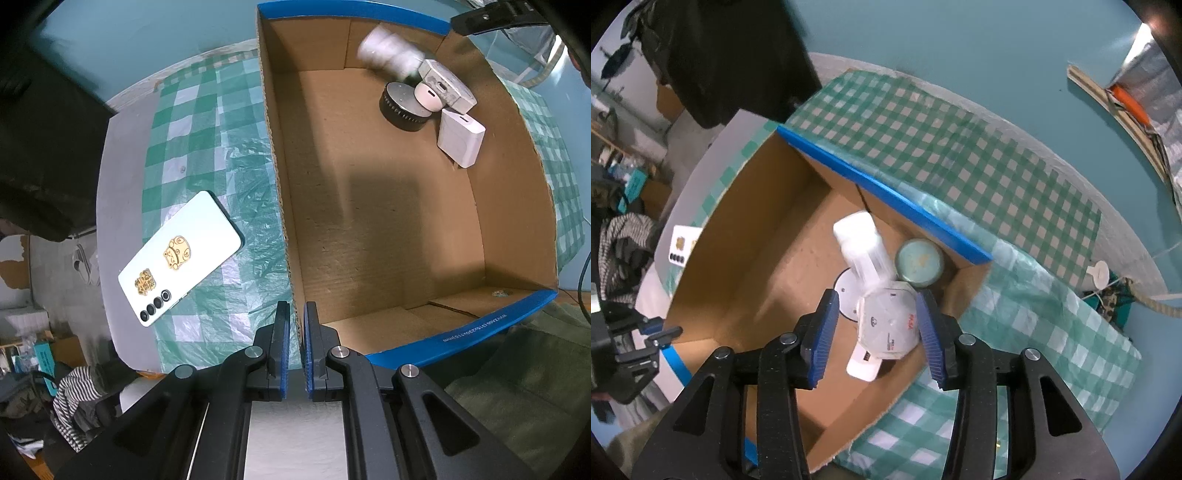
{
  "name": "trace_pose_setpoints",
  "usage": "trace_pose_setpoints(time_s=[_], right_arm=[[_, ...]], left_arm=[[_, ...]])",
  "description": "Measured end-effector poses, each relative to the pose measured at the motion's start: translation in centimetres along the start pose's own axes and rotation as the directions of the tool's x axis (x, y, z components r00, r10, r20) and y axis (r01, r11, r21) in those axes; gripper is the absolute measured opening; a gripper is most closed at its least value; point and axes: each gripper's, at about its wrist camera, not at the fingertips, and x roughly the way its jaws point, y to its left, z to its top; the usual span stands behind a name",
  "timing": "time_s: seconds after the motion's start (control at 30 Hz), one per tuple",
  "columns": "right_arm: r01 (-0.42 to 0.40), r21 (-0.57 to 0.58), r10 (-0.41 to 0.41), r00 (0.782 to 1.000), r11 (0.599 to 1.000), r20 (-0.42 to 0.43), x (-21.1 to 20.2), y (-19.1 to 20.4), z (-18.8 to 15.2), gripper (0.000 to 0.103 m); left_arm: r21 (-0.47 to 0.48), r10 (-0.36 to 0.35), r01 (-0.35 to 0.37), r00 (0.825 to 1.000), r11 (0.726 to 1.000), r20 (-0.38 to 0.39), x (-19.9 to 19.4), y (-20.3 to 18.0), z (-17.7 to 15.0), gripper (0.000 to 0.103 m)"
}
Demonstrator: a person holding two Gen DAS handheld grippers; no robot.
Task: Organize rigid objects
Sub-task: 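Open the right gripper to drop the pill bottle into the box, then move the right gripper back to the small blue-labelled pill bottle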
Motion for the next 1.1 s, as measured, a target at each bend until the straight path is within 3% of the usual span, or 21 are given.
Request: trace_pose_setpoints(time_s=[0.77, 1.1], right_arm=[[0.028, 0.185, -0.030, 1.000, 0.982, 0.005, -3.3, -5.3, -7.4, 0.049], [0.037, 0.343, -0.028, 0.999, 0.939, -0.031, -2.3, -9.3, -13.1, 0.049]], left_arm=[[0.012, -0.004, 0.004, 1.000, 1.000, -0.001, 0.2, 0.0, 0.0, 0.007], [-0.006, -0.018, 0.018, 1.000, 1.000, 0.004, 0.2, 0.1, -0.3, 0.007]])
